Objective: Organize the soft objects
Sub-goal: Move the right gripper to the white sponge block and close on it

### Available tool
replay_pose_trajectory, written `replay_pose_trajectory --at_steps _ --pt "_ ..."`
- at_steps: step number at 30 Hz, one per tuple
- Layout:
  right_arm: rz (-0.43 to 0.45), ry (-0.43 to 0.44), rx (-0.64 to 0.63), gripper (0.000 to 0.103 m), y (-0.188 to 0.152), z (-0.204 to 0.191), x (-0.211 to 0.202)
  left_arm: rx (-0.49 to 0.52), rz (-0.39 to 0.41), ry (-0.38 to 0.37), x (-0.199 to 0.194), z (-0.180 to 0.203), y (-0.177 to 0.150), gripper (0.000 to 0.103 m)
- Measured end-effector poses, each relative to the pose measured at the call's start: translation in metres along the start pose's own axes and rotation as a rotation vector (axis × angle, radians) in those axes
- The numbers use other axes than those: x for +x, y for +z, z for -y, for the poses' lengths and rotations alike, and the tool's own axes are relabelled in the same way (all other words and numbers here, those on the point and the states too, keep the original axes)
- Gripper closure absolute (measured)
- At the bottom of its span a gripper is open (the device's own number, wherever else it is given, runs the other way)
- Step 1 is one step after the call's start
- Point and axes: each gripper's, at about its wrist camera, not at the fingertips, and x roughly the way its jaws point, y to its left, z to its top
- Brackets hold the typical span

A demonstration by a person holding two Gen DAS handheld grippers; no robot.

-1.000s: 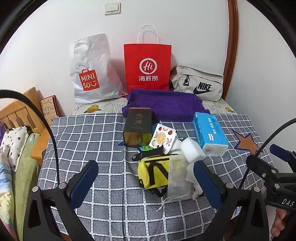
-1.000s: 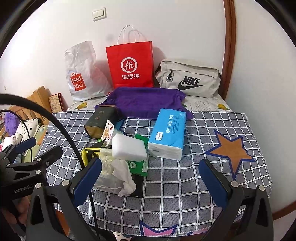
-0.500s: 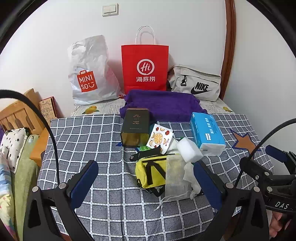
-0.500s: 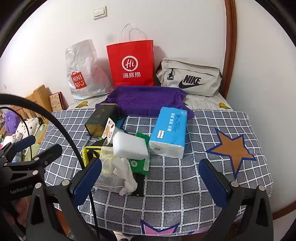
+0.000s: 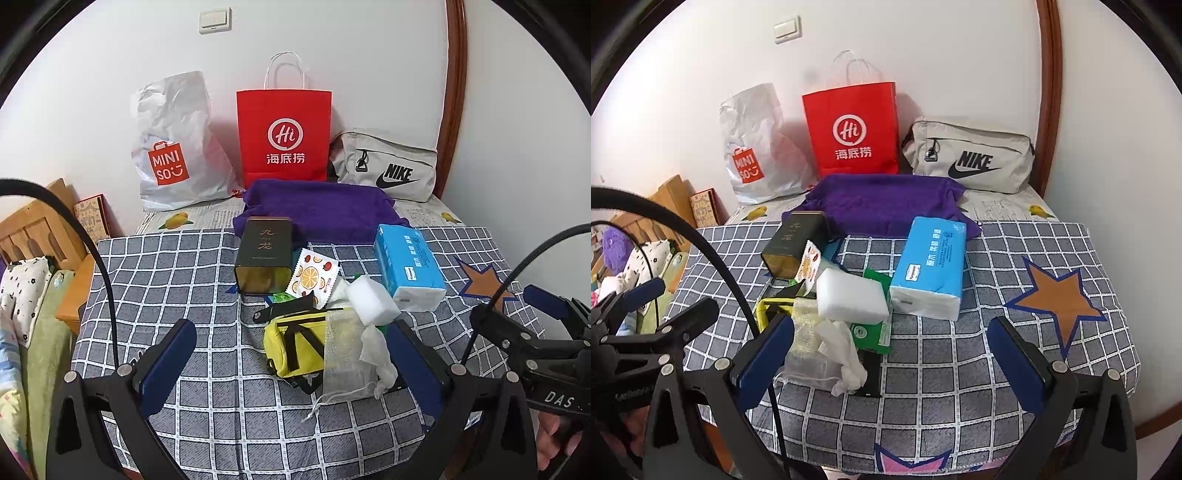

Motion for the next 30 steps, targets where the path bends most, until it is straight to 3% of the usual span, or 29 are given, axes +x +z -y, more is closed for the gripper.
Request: replay_pose_trajectory --at_steps 9,16,19,24,30 --pt "-0.001 0.028 -0.002 0.0 0.001 0.005 0.017 0.002 -0.001 -0.002 0.012 -0.011 0.003 0.0" --pt "-0.038 0.094 0.0 0.001 -0.008 -0.003 0.054 -0.024 -0.073 0.03 0.039 -0.028 -0.007 0.0" --pt "-0.04 0.071 -0.041 0.004 -0.012 -0.013 0.071 -0.036 -0.102 0.015 0.049 -0.034 -0.013 0.0" --pt "-0.021 0.116 -0.141 0.009 -0.015 -0.038 0.09 -0.049 -0.14 0.032 0.064 -0.043 -0.02 0.0" --pt "-0.042 0.094 -0.253 0.024 -0.021 -0.06 0.119 -0.086 -0.186 0.008 0.08 -0.055 -0.026 0.0"
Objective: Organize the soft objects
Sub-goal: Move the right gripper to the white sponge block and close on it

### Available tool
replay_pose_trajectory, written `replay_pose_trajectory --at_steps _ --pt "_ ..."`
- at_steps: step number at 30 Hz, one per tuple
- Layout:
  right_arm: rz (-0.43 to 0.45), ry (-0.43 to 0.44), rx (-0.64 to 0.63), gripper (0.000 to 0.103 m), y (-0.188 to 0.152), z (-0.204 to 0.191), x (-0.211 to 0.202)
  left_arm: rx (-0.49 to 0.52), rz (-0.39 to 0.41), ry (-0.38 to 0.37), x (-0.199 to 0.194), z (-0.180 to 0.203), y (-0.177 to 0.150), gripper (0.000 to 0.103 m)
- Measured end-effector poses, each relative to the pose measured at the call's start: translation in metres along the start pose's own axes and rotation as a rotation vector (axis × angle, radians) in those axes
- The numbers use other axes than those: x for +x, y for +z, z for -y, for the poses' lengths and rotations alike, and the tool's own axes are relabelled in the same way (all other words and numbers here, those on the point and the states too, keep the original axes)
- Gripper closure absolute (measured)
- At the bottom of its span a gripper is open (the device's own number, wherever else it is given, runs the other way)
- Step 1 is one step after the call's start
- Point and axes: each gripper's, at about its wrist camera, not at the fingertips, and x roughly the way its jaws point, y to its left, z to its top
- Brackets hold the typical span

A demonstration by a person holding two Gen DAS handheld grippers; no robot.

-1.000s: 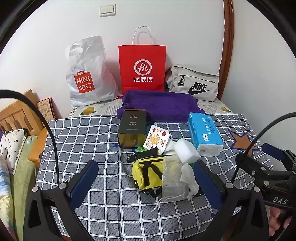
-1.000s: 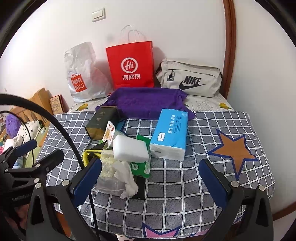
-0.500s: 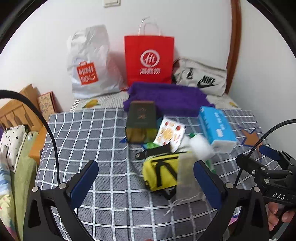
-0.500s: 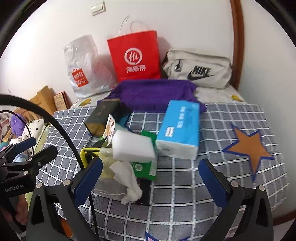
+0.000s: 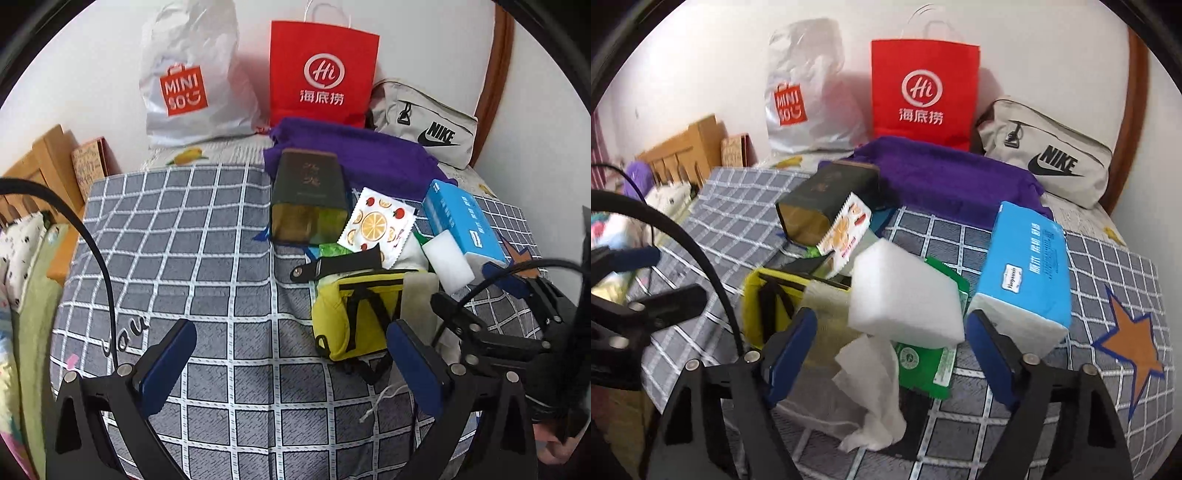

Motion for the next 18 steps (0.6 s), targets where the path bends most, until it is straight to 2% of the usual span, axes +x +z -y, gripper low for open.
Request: replay_pose_trajectory --at_steps 2,7,9,10,11,18 --pt "-0.006 -0.022 -0.028 0.031 -0.001 -0.001 0.008 -0.001 -0.004 0.007 0.004 -0.003 0.0 0.0" --pt "-0.023 -0.041 -0.063 0.032 0.0 0.0 0.025 -0.018 -0.026 0.001 0.016 -0.008 0.001 0.0" --pt "-0.014 -0.036 -0.075 0.045 0.001 0.0 0.027 -0.017 -0.035 0.002 0.021 -0.008 0.001 0.0" --pt "-0.007 -0.027 -0.079 0.046 0.002 0.001 0.026 -0.016 -0.039 0.0 0.023 -0.008 0.001 0.0" --pt "0.009 -0.027 -0.082 0.054 0.004 0.001 0.023 -0.016 -0.044 -0.003 0.025 -0.009 0.001 0.0" --pt "0.066 0.025 -0.055 0.056 0.011 0.011 -0.003 -0.011 -0.052 -0.022 0.035 -0.01 0.002 0.0"
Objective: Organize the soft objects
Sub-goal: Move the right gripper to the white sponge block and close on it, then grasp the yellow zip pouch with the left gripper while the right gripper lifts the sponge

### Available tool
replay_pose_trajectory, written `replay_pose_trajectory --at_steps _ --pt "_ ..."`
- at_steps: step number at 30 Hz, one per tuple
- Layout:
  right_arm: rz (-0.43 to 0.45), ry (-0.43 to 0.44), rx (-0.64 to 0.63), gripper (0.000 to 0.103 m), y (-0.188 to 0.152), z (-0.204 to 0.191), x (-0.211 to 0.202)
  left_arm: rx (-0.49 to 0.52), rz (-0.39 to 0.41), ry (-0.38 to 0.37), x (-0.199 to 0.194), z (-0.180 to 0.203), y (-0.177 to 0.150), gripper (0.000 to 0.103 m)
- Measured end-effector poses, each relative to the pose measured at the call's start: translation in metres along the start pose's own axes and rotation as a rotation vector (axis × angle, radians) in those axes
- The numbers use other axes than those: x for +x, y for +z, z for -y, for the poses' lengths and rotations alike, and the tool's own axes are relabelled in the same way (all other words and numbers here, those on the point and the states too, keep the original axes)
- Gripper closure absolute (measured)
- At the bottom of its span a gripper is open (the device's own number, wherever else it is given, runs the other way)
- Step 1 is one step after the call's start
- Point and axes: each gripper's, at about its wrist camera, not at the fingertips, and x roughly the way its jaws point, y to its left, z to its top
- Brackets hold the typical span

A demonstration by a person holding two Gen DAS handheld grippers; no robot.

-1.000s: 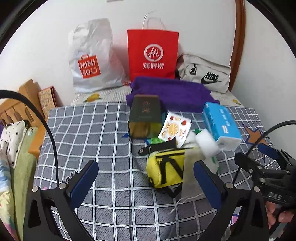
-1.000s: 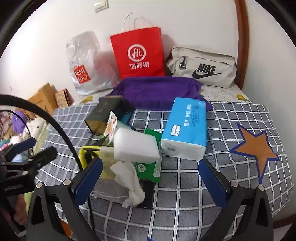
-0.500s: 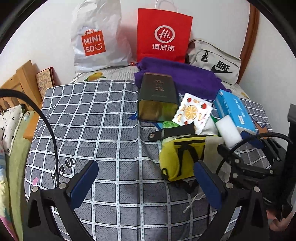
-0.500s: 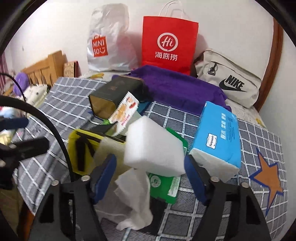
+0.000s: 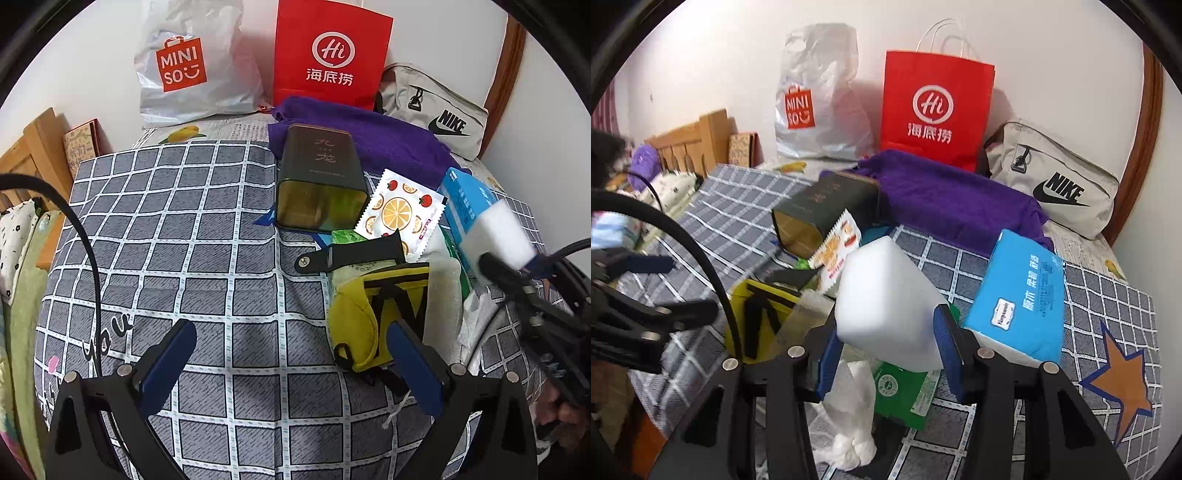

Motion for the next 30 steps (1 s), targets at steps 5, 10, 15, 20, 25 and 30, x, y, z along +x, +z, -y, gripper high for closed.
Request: replay_pose_trajectory --at_steps 5,10,15,20,25,30 --pt "0.024 0.038 0.092 0.055 0.002 0.018 -0.021 0.001 0.023 -0.076 -0.001 -0.003 0.002 0.0" --pt "0.0 0.025 0.149 0.055 -0.007 0.032 -0.025 0.035 0.017 -0.095 0.008 0.004 0.004 0.0" --pt "-0.03 0.009 0.174 0.055 -0.02 0.041 -0.023 0.012 -0.004 -0.159 0.024 0.002 0.004 0.001" --pt "-0.042 0.008 0.196 0.055 -0.027 0.047 -0.023 0.015 -0.045 -0.162 0.043 0.007 0.001 0.019" --pt "-0.044 0.013 0.2 0.055 -0.028 0.048 -0.021 0.044 -0.052 -0.227 0.046 0.018 -0.003 0.059" --pt "-0.044 0.038 0.228 0.055 -0.026 0.049 -0.019 0.043 -0.032 -0.268 0.036 0.019 0.0 0.069"
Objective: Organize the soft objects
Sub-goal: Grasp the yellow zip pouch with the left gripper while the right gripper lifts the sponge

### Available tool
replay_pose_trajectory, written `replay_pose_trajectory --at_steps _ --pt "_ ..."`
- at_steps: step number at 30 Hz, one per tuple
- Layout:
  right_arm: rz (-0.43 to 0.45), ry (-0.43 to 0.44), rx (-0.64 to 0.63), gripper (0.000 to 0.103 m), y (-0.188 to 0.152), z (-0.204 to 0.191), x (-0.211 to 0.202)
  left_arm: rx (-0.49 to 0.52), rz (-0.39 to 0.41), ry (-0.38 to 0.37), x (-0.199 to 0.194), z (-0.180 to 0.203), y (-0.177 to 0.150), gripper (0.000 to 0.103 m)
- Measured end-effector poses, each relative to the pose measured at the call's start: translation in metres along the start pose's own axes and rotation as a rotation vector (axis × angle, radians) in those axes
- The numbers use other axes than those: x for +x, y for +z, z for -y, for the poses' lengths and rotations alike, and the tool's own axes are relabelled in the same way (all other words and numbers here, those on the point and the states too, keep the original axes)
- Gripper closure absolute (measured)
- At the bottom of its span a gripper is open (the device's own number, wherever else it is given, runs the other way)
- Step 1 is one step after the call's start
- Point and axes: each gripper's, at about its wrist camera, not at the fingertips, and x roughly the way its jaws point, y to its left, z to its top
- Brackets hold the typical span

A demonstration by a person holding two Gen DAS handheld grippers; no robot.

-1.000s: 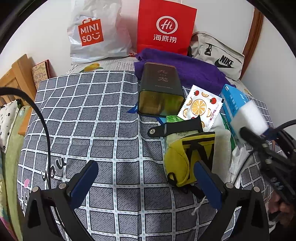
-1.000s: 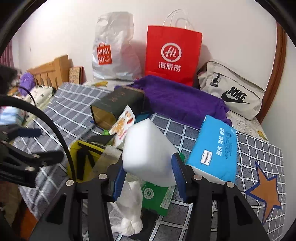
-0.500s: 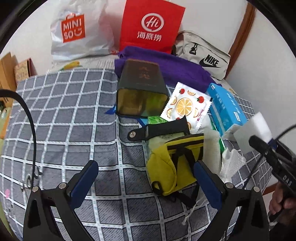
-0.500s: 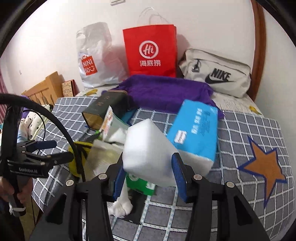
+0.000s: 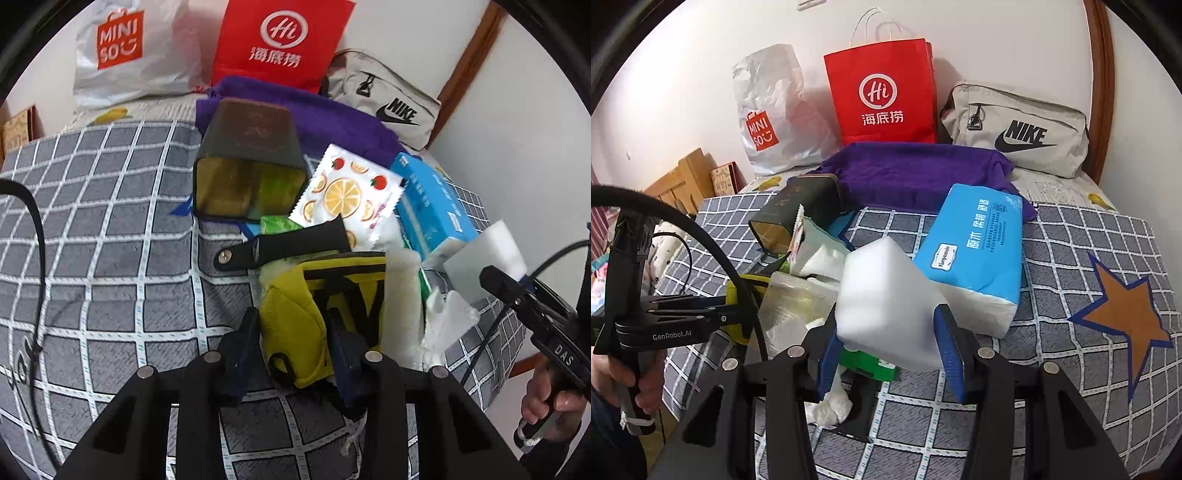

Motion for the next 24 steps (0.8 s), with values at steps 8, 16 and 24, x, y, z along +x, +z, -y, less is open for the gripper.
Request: replay_pose_trajectory --at_steps 8,16,24 --pt "0.003 0.003 0.006 0.055 0.008 0.0 -0.008 0.022 0.03 0.021 -0.026 -0.003 0.012 0.071" --pt "0.022 0.01 -0.009 0.055 0.021 -0.005 -0.02 -0.023 0.052 -0.02 -0.048 -0.018 0.023 0.071" --pt "0.031 0.033 -0.022 0.055 0.045 -0.01 -0.025 -0.046 0.08 0.015 -0.064 -0.027 0.043 0.071"
